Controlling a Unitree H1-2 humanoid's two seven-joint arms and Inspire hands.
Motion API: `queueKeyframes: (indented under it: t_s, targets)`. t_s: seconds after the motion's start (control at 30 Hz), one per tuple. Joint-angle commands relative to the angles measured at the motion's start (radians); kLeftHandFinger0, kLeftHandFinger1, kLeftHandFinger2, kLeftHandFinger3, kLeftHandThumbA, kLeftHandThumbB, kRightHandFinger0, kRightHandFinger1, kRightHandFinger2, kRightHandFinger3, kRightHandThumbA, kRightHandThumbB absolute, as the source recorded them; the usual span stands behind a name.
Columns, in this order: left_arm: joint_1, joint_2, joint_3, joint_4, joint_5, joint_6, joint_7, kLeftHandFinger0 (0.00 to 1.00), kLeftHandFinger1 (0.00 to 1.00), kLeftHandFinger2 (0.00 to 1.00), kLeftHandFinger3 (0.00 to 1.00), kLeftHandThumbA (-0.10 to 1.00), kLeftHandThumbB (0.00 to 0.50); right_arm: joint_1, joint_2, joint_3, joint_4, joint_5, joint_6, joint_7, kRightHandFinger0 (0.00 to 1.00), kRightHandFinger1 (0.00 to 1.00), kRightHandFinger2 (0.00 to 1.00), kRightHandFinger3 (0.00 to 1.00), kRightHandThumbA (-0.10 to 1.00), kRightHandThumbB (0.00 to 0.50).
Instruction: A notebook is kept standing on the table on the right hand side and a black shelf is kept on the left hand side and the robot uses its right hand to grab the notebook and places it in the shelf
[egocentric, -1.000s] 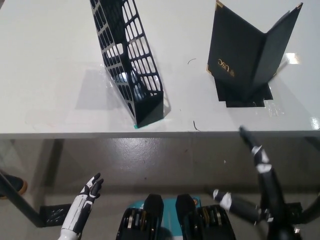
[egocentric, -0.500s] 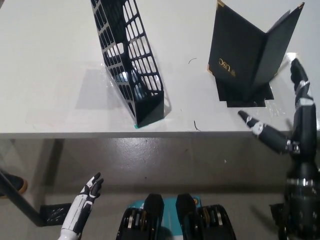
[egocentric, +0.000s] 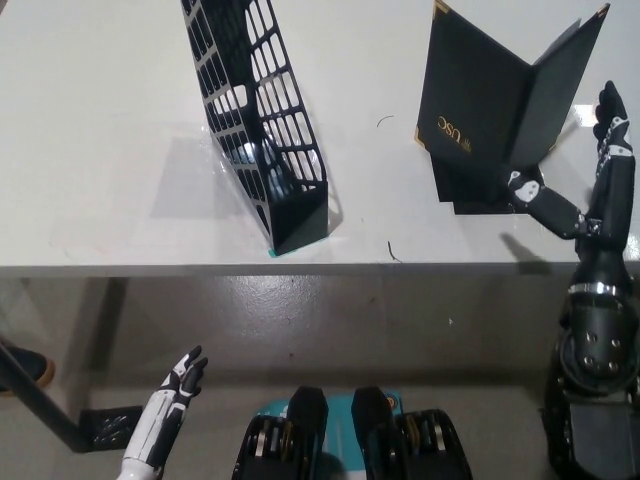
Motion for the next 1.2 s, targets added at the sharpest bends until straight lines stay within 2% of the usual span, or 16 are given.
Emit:
queueKeyframes:
  t_s: [0.0,0.13,0.3,0.47,0.6,0.73,0.77,0.8,0.83,0.87,0.9,0.93,0.97,1.03,1.1,1.17]
  targets:
    - [-0.010,0.006,0.004,-0.009,0.006,-0.038,0.003,1.00,1.00,1.00,1.00,1.00,0.163,-0.091,0.013,-0.025,0.054,0.074,-0.073,-0.070,1.00,1.00,1.00,1.00,1.00,0.449]
    - [-0.010,0.003,0.004,-0.006,0.008,-0.041,0.007,1.00,1.00,1.00,1.00,1.00,0.170,-0.135,0.011,-0.027,0.108,0.116,-0.025,-0.044,1.00,1.00,1.00,1.00,1.00,0.494]
    - [-0.007,-0.001,0.005,-0.006,0.012,-0.036,0.012,1.00,1.00,1.00,1.00,1.00,0.155,-0.205,0.021,-0.030,0.204,0.121,-0.017,-0.087,1.00,1.00,1.00,1.00,1.00,0.495]
    - [-0.005,-0.002,0.005,-0.008,0.014,-0.046,0.013,1.00,1.00,1.00,1.00,1.00,0.163,-0.310,0.012,-0.021,0.378,0.130,-0.113,-0.121,1.00,1.00,1.00,1.00,1.00,0.450]
    - [-0.006,-0.003,0.007,-0.008,0.007,-0.049,0.009,1.00,1.00,1.00,1.00,1.00,0.144,-0.428,0.001,-0.027,0.556,0.143,-0.188,-0.168,1.00,1.00,1.00,1.00,1.00,0.475]
    - [-0.004,-0.001,0.006,-0.011,0.004,-0.046,0.004,1.00,1.00,1.00,1.00,1.00,0.143,-0.579,0.002,-0.151,0.753,0.383,-0.221,-0.011,1.00,1.00,1.00,1.00,1.00,0.468]
    - [-0.005,-0.001,0.008,-0.006,-0.005,-0.056,-0.001,1.00,1.00,1.00,1.00,1.00,0.147,-0.627,0.008,-0.235,0.806,0.500,-0.220,0.056,1.00,1.00,1.00,1.00,1.00,0.415]
    - [-0.005,0.000,0.008,-0.006,-0.008,-0.055,-0.003,1.00,1.00,1.00,1.00,1.00,0.154,-0.664,0.015,-0.317,0.834,0.595,-0.190,0.077,1.00,1.00,1.00,1.00,1.00,0.409]
    - [-0.005,0.000,0.008,-0.008,-0.009,-0.051,-0.004,1.00,1.00,1.00,1.00,1.00,0.157,-0.714,0.018,-0.432,0.871,0.711,-0.140,0.067,1.00,1.00,1.00,1.00,0.82,0.397]
    - [-0.006,-0.006,0.008,-0.011,-0.015,-0.047,-0.005,1.00,1.00,1.00,1.00,1.00,0.161,-0.779,-0.008,-0.541,0.942,0.785,-0.084,-0.020,0.56,0.56,0.74,1.00,0.40,0.392]
    - [-0.004,-0.006,0.008,-0.014,-0.011,-0.043,-0.002,1.00,1.00,1.00,1.00,1.00,0.161,-0.798,-0.023,-0.557,0.978,0.771,-0.081,-0.070,0.05,0.09,0.39,0.92,0.16,0.220]
    - [-0.002,-0.005,0.008,-0.020,-0.008,-0.038,-0.002,1.00,1.00,1.00,1.00,1.00,0.162,-0.804,-0.035,-0.563,1.007,0.750,-0.085,-0.095,0.00,0.00,0.21,0.70,-0.07,0.187]
    - [-0.003,-0.003,0.007,-0.022,-0.007,-0.036,-0.003,1.00,1.00,1.00,1.00,1.00,0.163,-0.806,-0.040,-0.570,1.017,0.742,-0.089,-0.096,0.00,0.00,0.16,0.59,-0.10,0.146]
    - [-0.012,-0.002,0.009,-0.026,-0.005,-0.030,0.000,1.00,1.00,1.00,1.00,1.00,0.175,-0.801,-0.043,-0.600,1.032,0.747,-0.104,-0.045,0.00,0.00,0.16,0.22,-0.10,0.107]
    - [-0.013,0.002,0.009,-0.030,-0.004,-0.034,-0.002,1.00,1.00,1.00,1.00,1.00,0.170,-0.796,-0.038,-0.624,1.031,0.755,-0.118,-0.012,0.00,0.00,0.33,0.24,-0.10,0.096]
    - [-0.013,0.002,0.010,-0.027,-0.014,-0.041,-0.008,1.00,1.00,1.00,1.00,1.00,0.165,-0.792,-0.035,-0.632,1.030,0.743,-0.122,0.006,0.00,0.00,0.37,0.27,-0.10,0.103]
